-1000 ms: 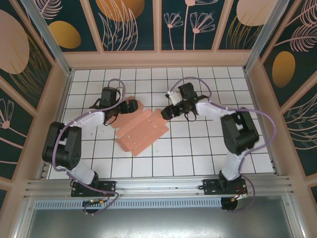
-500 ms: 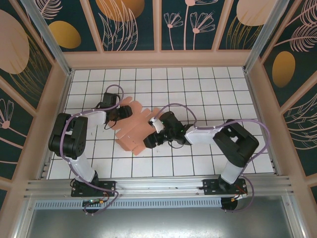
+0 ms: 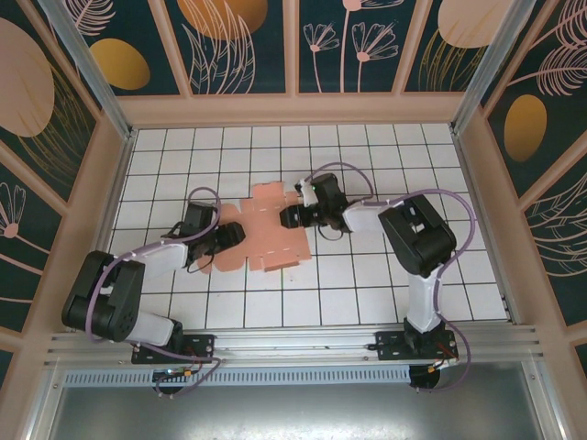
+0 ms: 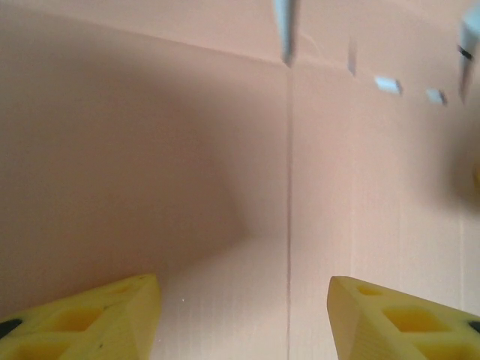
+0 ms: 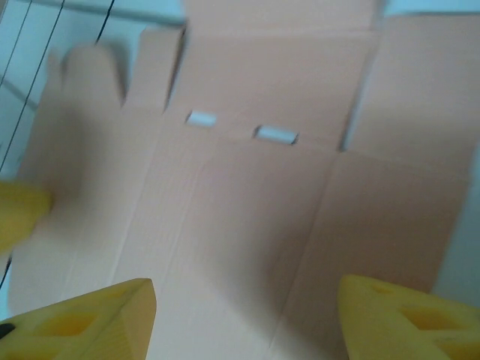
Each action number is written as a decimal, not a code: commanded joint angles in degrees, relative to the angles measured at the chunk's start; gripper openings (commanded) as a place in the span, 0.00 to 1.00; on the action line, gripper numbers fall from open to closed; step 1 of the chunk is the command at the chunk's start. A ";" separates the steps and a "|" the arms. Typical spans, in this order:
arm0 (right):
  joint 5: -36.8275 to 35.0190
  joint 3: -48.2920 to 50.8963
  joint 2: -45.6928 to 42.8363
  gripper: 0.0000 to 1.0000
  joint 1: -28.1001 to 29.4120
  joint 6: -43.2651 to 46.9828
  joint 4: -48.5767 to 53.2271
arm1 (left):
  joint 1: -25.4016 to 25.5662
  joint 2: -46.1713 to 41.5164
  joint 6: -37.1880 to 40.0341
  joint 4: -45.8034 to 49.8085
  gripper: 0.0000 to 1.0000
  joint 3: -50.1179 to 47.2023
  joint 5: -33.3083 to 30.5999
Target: Fold the paper box
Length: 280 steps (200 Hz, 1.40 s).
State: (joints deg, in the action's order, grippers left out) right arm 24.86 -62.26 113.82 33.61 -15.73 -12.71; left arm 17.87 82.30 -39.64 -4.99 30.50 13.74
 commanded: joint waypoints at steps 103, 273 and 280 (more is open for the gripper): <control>-0.72 20.91 -16.18 0.77 -1.96 -18.67 -19.92 | 2.35 9.88 2.47 -5.76 0.45 9.31 6.20; 6.18 16.11 -7.29 0.71 -7.10 -18.81 -17.76 | 2.35 17.80 2.81 -10.51 0.29 3.82 4.09; 7.55 15.66 -6.69 0.70 -6.49 -18.35 -17.87 | 2.35 17.91 2.70 -10.69 0.29 3.86 4.19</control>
State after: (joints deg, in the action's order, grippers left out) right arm 27.49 -44.53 104.75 25.87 -35.05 -28.67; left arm 20.16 97.14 -37.34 -20.21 36.36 19.05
